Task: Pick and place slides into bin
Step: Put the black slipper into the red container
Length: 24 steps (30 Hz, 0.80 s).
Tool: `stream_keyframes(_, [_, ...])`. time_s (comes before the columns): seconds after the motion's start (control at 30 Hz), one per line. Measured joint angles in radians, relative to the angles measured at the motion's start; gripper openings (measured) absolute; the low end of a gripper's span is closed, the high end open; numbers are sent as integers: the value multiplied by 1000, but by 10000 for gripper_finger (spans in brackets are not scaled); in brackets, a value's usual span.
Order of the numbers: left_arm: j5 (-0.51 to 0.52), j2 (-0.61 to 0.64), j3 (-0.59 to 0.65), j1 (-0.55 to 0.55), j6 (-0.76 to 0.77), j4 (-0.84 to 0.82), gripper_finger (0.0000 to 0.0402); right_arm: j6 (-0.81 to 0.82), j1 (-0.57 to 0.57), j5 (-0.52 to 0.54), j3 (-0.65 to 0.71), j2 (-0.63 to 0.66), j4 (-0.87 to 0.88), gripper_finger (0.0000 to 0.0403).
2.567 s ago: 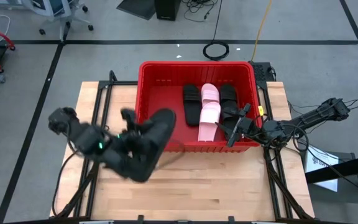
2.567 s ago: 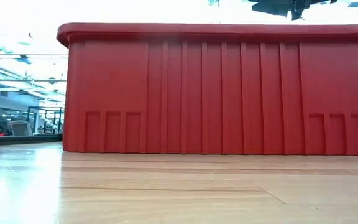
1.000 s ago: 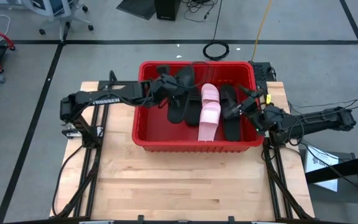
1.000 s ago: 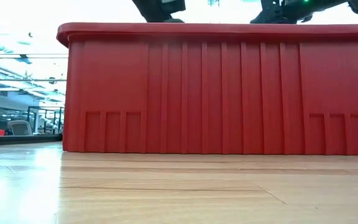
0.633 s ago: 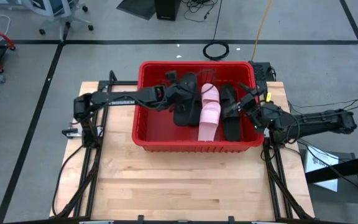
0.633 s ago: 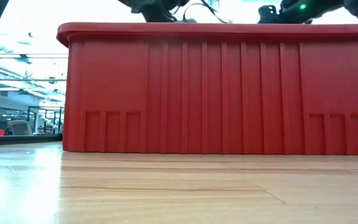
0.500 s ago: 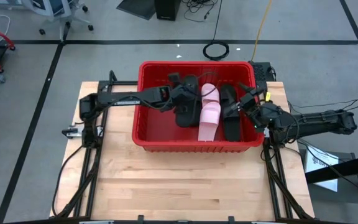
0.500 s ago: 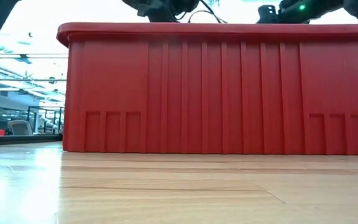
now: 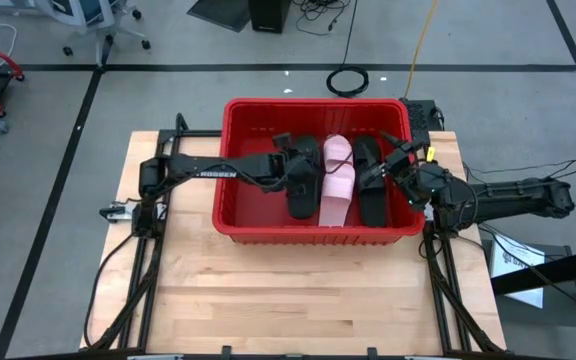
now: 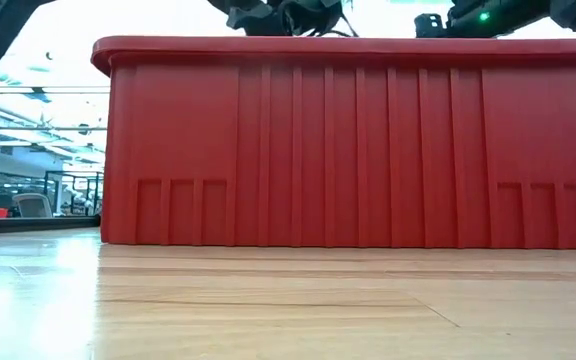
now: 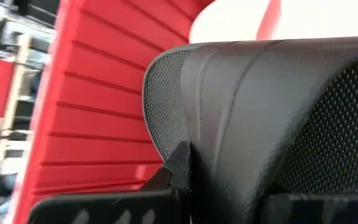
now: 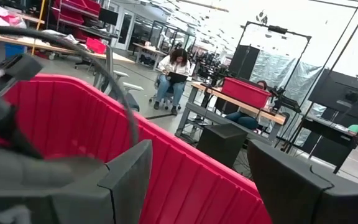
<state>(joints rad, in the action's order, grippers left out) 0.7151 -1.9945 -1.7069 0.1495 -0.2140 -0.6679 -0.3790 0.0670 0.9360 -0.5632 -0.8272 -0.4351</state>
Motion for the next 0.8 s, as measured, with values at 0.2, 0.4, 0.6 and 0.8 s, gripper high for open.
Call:
stream_keyframes(0.2, [-25, -31, 0, -49, 38, 7, 30, 0, -1, -4, 0, 0, 8, 254])
stream_keyframes(0.4, [-31, -91, 0, -59, 64, 18, 30, 30, -1, -52, 0, 0, 32, 254])
stream_keyframes(0.6, [-34, -134, 1, -46, 73, 27, 30, 45, -1, -52, 0, 0, 37, 254])
stream_keyframes(0.8, [-49, -148, 1, -41, 93, 30, 31, 45, -1, -52, 0, 0, 37, 254])
